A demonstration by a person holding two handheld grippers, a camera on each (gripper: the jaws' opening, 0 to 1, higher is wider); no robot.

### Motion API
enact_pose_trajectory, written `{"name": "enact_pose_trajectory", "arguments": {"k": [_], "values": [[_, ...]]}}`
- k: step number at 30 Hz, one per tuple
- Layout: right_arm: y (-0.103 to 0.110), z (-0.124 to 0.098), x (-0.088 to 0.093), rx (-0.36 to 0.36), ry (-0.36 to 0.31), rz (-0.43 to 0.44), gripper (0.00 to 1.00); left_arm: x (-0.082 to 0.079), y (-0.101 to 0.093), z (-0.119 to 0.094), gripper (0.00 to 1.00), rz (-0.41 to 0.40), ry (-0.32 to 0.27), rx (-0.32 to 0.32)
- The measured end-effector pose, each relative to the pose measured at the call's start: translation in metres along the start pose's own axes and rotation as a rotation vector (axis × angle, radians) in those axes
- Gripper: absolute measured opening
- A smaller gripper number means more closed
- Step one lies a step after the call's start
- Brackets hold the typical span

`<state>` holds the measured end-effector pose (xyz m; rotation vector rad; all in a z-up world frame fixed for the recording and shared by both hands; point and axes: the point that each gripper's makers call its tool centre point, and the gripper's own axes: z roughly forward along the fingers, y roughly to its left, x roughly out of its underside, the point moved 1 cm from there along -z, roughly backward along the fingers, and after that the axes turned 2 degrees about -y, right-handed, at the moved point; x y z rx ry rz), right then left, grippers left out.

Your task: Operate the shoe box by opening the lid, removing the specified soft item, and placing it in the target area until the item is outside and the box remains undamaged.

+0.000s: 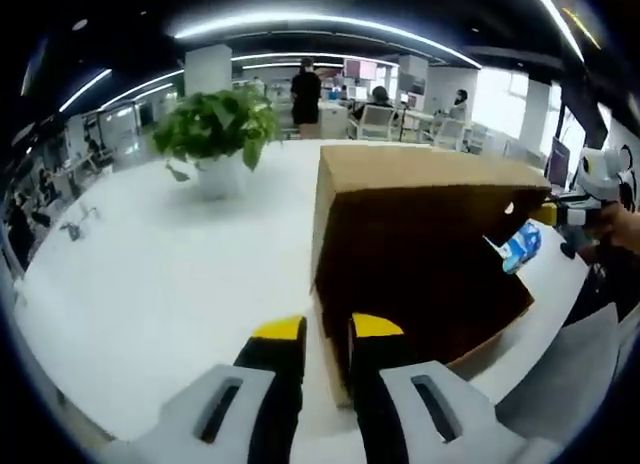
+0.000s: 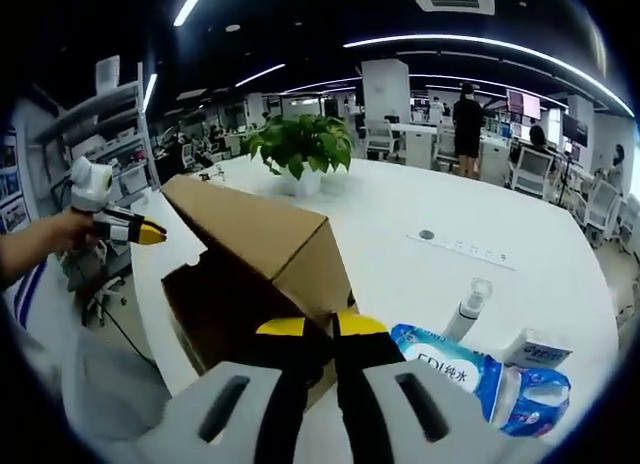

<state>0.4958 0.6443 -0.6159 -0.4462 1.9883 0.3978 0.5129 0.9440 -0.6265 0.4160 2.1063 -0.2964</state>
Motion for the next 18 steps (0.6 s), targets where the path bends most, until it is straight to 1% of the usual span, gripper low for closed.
{"name": "enact_pose_trajectory", "arguments": {"k": [3,8,11,13,16,17,18], "values": [[0.002,-0.002,0.0,-0.005,-0.006,0.005,0.08,-0.007,-0.003,0.0,0.17,0.03,-0.011,0.007],[0.006,-0.004,0.002,-0.013,-0.01,-0.005,0.09,-0.015,-0.001,0.001,0.18,0.065,-0.032,0.005],[0.009,-0.005,0.004,-0.026,-0.013,-0.004,0.1,-0.021,-0.005,-0.001,0.18,0.09,-0.056,0.027],[0.012,-0.005,0.005,-0.04,-0.015,0.009,0.13,-0.022,-0.007,-0.002,0.19,0.1,-0.065,0.033],[0.014,-0.006,0.008,-0.05,-0.012,-0.001,0.14,-0.023,-0.013,-0.003,0.21,0.117,-0.075,0.056],[0.015,-0.006,0.008,-0.053,-0.011,-0.003,0.14,-0.022,-0.016,-0.003,0.22,0.133,-0.078,0.065],[0.015,-0.007,0.009,-0.056,-0.012,-0.003,0.15,-0.021,-0.017,-0.003,0.24,0.142,-0.074,0.065]]}}
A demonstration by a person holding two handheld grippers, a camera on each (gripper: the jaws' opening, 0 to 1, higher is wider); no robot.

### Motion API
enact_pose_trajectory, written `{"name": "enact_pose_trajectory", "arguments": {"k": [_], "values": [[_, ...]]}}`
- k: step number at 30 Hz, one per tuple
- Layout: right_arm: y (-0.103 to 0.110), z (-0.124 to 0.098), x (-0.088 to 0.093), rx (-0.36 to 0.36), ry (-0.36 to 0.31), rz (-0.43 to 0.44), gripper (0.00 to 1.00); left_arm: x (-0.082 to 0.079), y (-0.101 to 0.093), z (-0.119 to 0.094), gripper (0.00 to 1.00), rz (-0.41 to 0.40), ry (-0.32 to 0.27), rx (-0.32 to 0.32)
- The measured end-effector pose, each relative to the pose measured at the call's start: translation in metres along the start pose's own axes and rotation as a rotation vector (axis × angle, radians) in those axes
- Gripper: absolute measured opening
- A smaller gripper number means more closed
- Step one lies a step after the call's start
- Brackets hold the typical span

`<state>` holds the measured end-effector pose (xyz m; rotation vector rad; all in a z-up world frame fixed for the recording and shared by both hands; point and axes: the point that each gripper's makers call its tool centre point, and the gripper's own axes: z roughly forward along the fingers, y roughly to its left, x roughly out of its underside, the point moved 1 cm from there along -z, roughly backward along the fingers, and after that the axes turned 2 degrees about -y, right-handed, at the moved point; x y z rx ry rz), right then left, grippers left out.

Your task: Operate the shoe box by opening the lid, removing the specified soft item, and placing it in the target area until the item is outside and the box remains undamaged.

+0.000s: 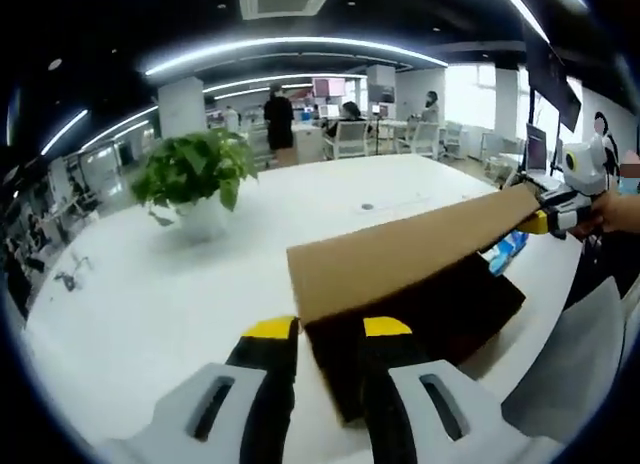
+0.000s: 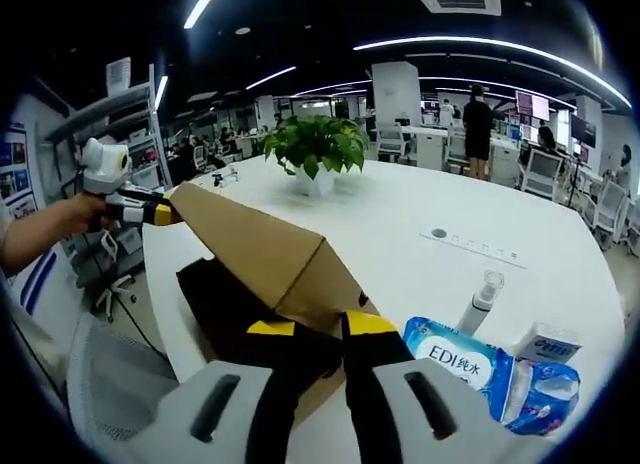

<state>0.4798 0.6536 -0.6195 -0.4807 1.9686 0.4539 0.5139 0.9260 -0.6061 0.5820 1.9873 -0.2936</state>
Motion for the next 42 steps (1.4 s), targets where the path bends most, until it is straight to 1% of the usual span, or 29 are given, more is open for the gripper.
{"name": "enact_pose_trajectory", "arguments": {"k": [3,5,8,9,11,13,16,17,21,24,27,35,42], "values": [[0.005,0.0,0.001,-0.018,0.0,-0.018,0.18,0.005,-0.005,-0.001,0.29,0.024,0.012,0.02],[0.007,-0.001,0.004,-0.029,0.007,-0.021,0.19,0.01,-0.006,-0.002,0.3,0.04,0.016,0.033],[0.011,-0.002,0.009,-0.049,0.015,-0.018,0.22,0.017,-0.008,-0.004,0.31,0.029,0.024,0.048],[0.013,-0.003,0.011,-0.052,0.019,-0.049,0.22,0.017,-0.009,-0.005,0.32,0.026,0.021,0.052],[0.015,-0.004,0.014,-0.065,0.029,-0.055,0.23,0.02,-0.011,-0.006,0.34,0.022,0.025,0.065],[0.021,-0.004,0.016,-0.094,0.037,-0.04,0.28,0.023,-0.012,-0.006,0.35,0.022,0.035,0.074],[0.025,-0.004,0.024,-0.108,0.057,-0.082,0.31,0.03,-0.014,-0.007,0.36,0.03,0.058,0.089],[0.026,-0.005,0.025,-0.112,0.061,-0.081,0.31,0.032,-0.015,-0.007,0.37,0.031,0.059,0.093],[0.032,-0.006,0.031,-0.151,0.079,-0.055,0.37,0.039,-0.021,-0.008,0.42,0.02,0.08,0.125],[0.034,-0.006,0.036,-0.163,0.093,-0.053,0.39,0.044,-0.023,-0.008,0.45,0.016,0.094,0.138],[0.037,-0.006,0.04,-0.176,0.103,-0.024,0.41,0.05,-0.026,-0.008,0.47,0.005,0.108,0.148],[0.041,-0.005,0.05,-0.196,0.122,0.027,0.45,0.062,-0.029,-0.006,0.49,-0.018,0.129,0.159],[0.043,-0.003,0.059,-0.212,0.142,0.07,0.47,0.073,-0.034,-0.003,0.54,-0.042,0.156,0.186]]}}
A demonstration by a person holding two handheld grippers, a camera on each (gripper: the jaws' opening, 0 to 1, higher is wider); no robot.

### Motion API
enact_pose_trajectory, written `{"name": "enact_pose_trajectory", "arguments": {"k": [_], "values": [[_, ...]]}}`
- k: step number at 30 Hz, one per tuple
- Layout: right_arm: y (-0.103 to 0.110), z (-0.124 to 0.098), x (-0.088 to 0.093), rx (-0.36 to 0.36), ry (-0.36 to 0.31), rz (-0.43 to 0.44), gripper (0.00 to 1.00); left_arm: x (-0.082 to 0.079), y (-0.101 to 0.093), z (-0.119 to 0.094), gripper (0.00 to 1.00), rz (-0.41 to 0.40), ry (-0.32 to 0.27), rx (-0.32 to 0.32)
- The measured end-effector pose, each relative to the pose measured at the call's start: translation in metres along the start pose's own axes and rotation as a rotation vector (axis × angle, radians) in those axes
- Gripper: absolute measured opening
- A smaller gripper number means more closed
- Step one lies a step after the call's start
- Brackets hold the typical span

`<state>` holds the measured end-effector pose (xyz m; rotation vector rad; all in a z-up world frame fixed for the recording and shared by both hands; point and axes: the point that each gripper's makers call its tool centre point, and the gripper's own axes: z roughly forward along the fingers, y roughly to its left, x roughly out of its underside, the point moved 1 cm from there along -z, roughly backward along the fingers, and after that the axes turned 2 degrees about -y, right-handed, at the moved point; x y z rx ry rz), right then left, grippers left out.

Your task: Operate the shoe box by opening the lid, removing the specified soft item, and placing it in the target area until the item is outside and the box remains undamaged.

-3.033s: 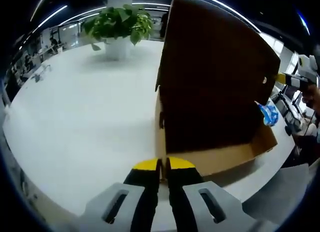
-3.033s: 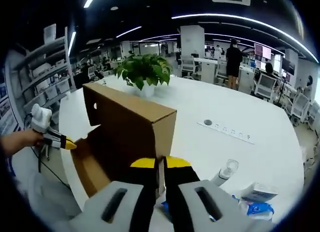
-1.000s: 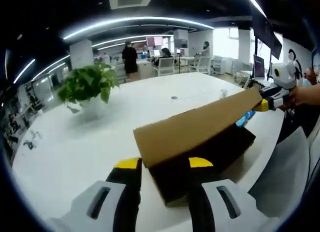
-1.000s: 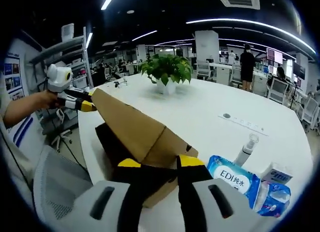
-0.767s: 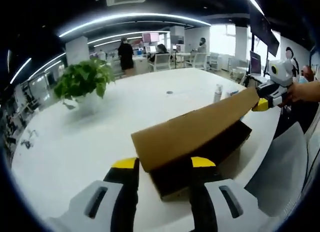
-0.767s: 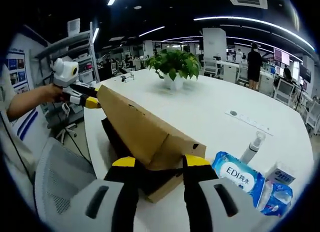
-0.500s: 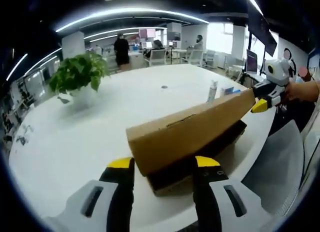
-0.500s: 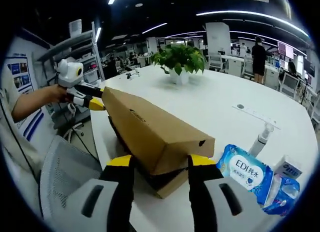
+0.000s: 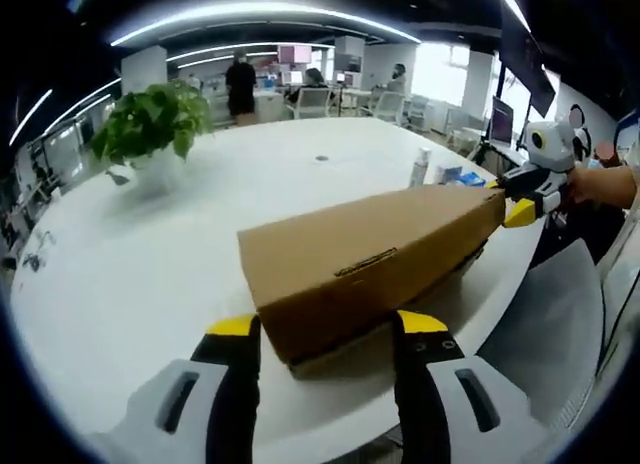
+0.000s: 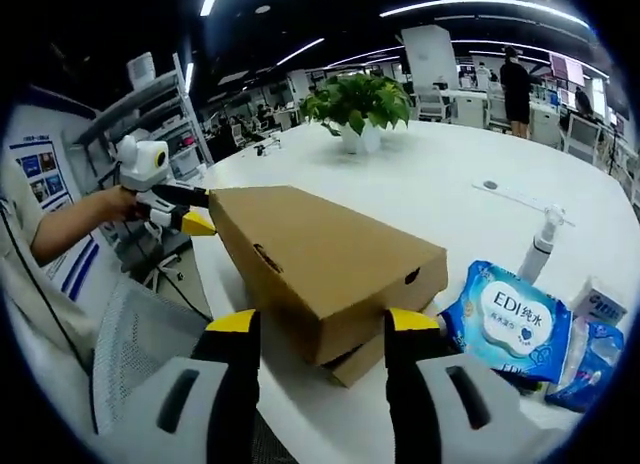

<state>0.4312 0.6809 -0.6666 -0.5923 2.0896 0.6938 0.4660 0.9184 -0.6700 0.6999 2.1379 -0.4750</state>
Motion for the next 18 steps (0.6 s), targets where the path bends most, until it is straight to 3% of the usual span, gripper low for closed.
{"name": "enact_pose_trajectory", "arguments": {"k": [6,18], "values": [[-0.004,0.004,0.008,0.006,0.014,0.028,0.45,0.009,-0.001,0.004,0.55,-0.009,0.024,0.015],[-0.009,0.015,0.023,0.031,0.062,-0.015,0.41,0.023,0.001,0.015,0.52,-0.029,0.062,0.004]]}}
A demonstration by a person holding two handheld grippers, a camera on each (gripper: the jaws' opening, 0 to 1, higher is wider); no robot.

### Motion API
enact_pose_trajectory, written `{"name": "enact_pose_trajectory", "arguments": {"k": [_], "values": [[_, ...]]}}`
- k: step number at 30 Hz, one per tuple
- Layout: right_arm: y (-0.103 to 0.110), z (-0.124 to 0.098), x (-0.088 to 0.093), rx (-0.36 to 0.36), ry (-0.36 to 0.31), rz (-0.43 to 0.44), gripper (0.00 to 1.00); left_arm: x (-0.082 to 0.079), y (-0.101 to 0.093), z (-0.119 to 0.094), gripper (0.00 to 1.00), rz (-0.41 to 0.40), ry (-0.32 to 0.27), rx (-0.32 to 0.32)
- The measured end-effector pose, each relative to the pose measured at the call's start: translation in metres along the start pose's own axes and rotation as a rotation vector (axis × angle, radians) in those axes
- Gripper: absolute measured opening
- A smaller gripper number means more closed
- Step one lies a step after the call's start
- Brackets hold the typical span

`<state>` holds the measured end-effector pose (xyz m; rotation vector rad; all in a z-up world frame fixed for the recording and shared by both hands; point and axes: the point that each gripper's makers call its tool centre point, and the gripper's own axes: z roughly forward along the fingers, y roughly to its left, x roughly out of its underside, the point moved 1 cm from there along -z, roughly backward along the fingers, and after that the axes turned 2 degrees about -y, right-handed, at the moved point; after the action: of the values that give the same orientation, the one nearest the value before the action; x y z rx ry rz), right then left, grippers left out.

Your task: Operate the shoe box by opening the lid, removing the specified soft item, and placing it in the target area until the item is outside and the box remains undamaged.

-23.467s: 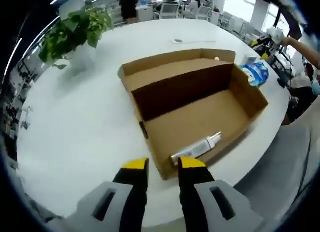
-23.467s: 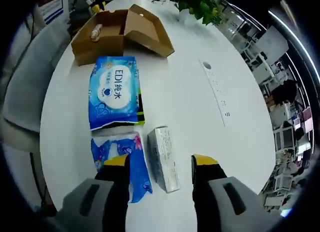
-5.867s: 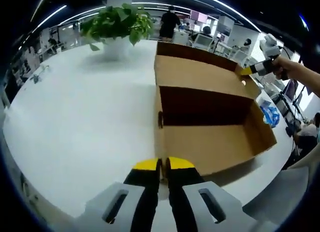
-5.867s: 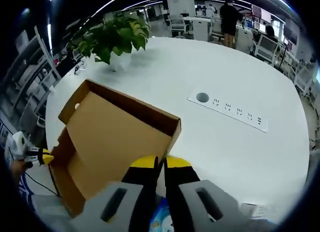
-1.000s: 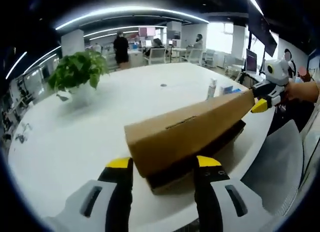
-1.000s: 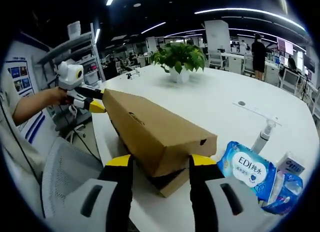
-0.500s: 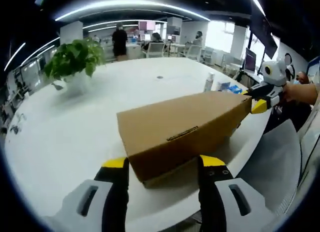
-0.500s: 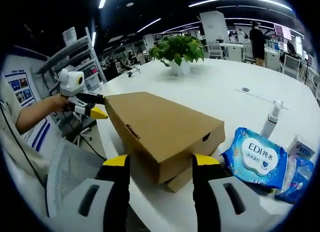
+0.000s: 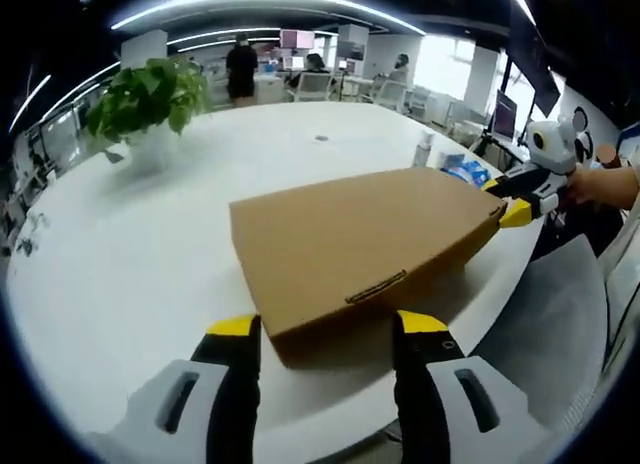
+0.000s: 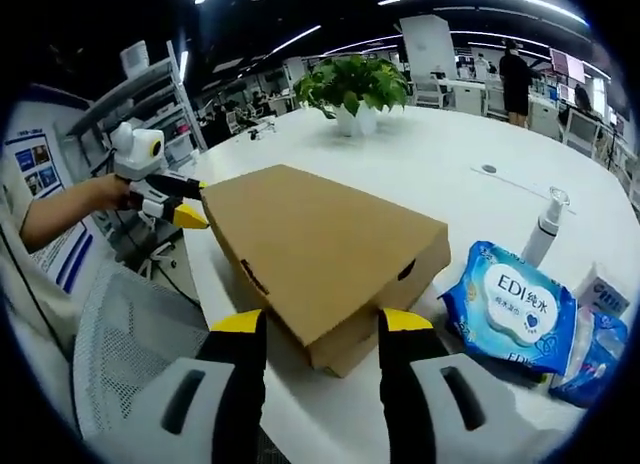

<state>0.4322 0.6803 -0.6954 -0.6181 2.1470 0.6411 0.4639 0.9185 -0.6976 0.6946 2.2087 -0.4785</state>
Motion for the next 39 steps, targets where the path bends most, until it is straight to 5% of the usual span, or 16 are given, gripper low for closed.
{"name": "enact_pose_trajectory", "arguments": {"k": [24,39], "values": [[-0.009,0.015,0.015,0.025,0.054,-0.094,0.4,0.016,0.001,0.017,0.51,-0.017,0.079,-0.014],[-0.026,0.027,0.002,0.035,0.051,-0.092,0.4,0.001,0.016,0.033,0.51,-0.011,0.097,-0.015]]}}
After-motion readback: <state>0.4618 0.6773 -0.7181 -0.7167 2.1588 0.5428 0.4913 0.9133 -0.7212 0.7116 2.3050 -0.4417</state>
